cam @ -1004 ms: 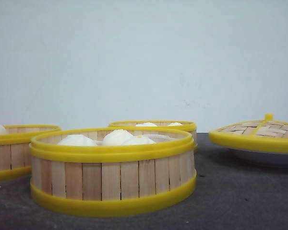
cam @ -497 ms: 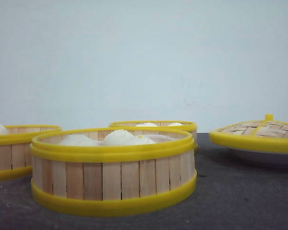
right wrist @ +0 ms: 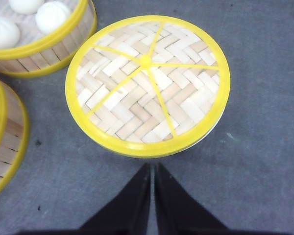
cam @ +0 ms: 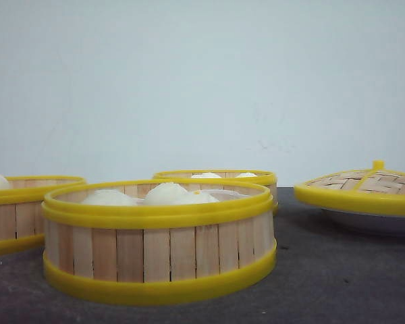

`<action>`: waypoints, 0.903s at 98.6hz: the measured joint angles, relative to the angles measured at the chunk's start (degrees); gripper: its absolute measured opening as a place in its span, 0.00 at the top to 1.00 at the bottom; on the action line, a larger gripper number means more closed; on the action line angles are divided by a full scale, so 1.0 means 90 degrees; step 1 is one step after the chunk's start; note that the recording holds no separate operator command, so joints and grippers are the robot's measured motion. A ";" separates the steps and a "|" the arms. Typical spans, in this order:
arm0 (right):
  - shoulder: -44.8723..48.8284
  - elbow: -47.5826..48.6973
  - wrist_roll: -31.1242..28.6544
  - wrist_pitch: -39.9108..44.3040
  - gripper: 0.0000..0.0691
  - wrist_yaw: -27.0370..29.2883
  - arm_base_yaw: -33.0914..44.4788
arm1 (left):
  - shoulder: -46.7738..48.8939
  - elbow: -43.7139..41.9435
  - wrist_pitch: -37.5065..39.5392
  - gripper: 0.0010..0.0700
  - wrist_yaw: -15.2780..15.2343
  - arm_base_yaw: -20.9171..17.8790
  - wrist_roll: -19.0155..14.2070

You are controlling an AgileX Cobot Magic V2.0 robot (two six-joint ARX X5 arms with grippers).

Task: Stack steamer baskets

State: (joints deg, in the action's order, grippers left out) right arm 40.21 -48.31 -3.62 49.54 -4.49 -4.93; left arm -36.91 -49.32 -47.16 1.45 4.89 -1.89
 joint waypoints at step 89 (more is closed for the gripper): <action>-0.0005 0.0000 0.0075 0.0058 0.08 0.0000 0.0000 | 0.0017 0.0000 -0.0056 0.24 0.0000 0.0000 0.0046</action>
State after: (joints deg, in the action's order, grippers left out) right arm 40.16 -48.31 -2.94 50.06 -4.49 -4.93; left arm -36.75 -49.32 -47.66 1.45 4.89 -1.48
